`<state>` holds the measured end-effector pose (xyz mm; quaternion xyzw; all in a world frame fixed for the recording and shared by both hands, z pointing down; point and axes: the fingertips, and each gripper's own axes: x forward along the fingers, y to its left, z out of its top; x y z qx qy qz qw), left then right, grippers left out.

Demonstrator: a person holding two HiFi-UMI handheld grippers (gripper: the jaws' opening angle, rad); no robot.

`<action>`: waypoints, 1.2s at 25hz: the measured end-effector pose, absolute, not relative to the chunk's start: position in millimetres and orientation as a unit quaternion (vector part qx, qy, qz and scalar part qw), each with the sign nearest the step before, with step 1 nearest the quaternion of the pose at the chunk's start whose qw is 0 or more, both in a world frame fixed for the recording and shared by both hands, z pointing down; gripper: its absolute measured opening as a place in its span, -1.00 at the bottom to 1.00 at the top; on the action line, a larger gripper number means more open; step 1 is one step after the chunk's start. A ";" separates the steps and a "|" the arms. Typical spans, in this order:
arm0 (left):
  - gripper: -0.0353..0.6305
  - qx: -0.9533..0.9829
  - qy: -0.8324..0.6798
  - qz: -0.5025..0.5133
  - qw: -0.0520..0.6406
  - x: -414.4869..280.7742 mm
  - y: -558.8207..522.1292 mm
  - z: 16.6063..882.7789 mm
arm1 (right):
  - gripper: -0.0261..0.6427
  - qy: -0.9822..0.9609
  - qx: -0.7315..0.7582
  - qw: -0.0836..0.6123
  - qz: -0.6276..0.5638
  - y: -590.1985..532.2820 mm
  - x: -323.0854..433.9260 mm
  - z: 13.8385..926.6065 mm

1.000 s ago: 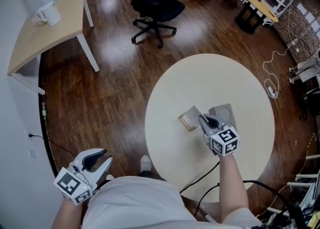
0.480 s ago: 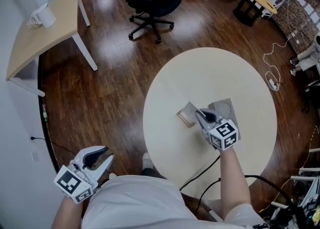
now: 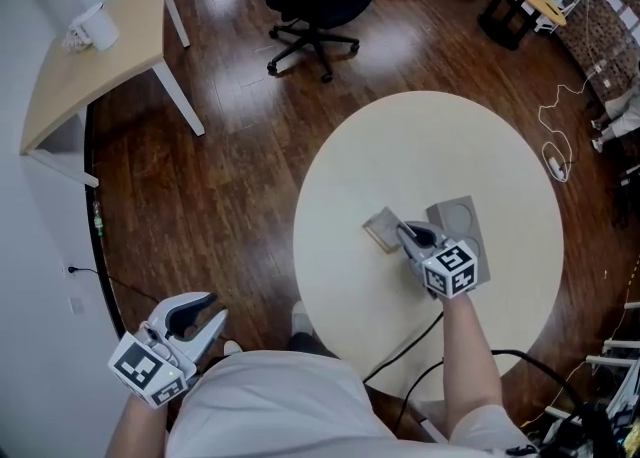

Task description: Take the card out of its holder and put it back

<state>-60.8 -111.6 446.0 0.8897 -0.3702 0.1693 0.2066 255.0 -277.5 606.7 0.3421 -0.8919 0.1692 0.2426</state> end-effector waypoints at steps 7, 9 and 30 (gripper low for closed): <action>-0.59 0.886 -0.377 0.167 0.211 -74.2 -102.8 447.5 | -0.83 -0.879 0.370 0.256 0.160 -282.1 259.3 609.2; -0.59 0.888 -0.374 0.167 0.211 -79.8 -100.2 447.7 | -0.65 -0.869 0.398 0.250 0.151 -285.5 261.6 600.5; -0.61 0.953 -0.223 0.131 0.158 -182.4 3.6 449.5 | -0.39 -0.771 0.596 0.187 0.123 24.5 134.6 476.4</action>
